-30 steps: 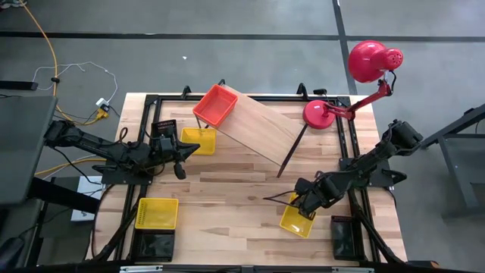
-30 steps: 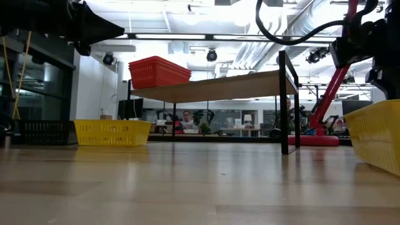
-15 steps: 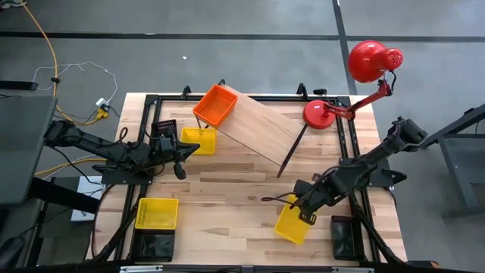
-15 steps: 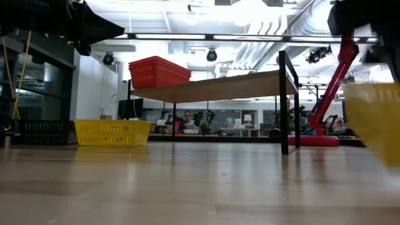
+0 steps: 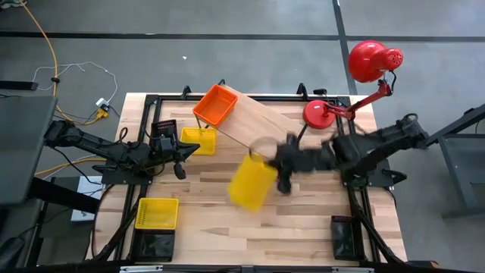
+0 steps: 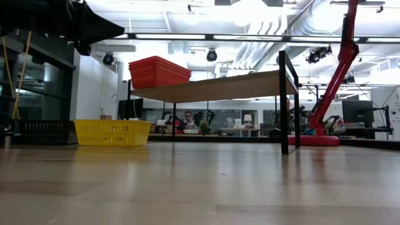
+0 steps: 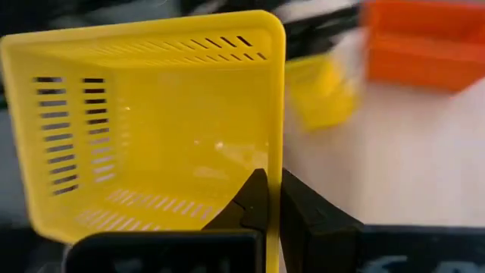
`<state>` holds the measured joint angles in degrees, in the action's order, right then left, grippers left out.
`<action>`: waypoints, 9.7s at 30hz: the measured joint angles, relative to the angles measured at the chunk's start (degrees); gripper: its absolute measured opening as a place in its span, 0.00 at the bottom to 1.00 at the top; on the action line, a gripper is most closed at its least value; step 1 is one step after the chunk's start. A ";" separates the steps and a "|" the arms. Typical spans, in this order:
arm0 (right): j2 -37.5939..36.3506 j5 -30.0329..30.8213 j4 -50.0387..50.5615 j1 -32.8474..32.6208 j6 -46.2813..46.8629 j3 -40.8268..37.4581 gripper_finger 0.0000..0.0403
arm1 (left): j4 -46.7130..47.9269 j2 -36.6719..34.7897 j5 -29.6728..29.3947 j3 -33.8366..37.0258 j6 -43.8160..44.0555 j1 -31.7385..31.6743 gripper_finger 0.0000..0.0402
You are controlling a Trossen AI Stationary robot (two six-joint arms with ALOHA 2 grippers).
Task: Stack baskets on shelf by color
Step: Put the bottom right yellow bin on the shelf, then stack the top yellow bin on top of the yellow bin on the shelf
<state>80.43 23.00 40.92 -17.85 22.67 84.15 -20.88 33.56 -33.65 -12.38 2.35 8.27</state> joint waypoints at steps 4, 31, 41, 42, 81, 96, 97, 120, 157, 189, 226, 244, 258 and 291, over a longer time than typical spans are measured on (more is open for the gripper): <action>1.02 -1.05 1.00 9.53 -3.65 3.56 0.00 | 0.02 0.02 0.00 0.00 0.00 0.00 0.00; 14.52 -19.20 3.84 35.65 -10.92 4.08 0.01 | 0.07 0.00 0.00 0.00 0.00 0.02 0.00; 14.58 -18.33 -0.40 36.68 -11.20 4.08 0.09 | 0.07 0.00 0.00 0.00 0.48 0.00 0.00; 14.71 -17.96 -0.90 36.66 -11.20 4.08 0.11 | 0.07 0.00 0.00 0.00 0.47 0.01 0.00; 10.72 -18.38 -11.67 21.03 -23.42 -11.20 0.02 | 1.40 0.00 0.00 0.00 1.51 0.00 0.00; 10.72 -16.34 -22.61 28.17 -24.02 -13.78 0.00 | 1.60 0.02 -0.02 0.00 1.51 0.00 0.00; 10.72 -16.31 -22.61 28.54 -24.02 -13.78 0.00 | 1.60 0.00 0.00 0.00 1.51 0.00 0.00; 4.77 -17.15 -9.10 25.21 -22.68 -13.78 0.00 | 1.86 0.02 0.00 0.00 1.53 0.02 0.00; -28.94 4.83 -37.12 -0.45 -15.47 -46.50 0.00 | 1.95 0.02 7.58 0.00 2.10 0.00 0.00; -9.83 8.49 -65.60 -8.19 -29.15 -51.68 0.00 | 27.68 20.05 -7.55 -10.83 15.70 10.56 0.54; -9.87 8.42 -65.84 -8.19 -29.17 -51.68 0.00 | 39.25 41.59 4.74 -14.28 14.13 -5.40 0.14; -9.87 8.31 -65.86 -8.19 -28.95 -51.66 0.00 | 43.19 41.55 -9.13 -39.71 14.79 17.85 0.00; -9.89 7.84 -65.80 -8.17 -28.45 -51.64 0.00 | 59.48 49.19 -10.39 -74.28 14.59 -5.59 0.00; -9.89 5.67 -63.31 -8.17 -26.11 -51.62 0.00 | 75.65 74.10 -16.70 -93.37 34.07 -9.04 0.00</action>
<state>70.54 28.67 -22.39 -26.02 -3.44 32.53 54.77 107.66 -50.35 -105.75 36.42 -0.76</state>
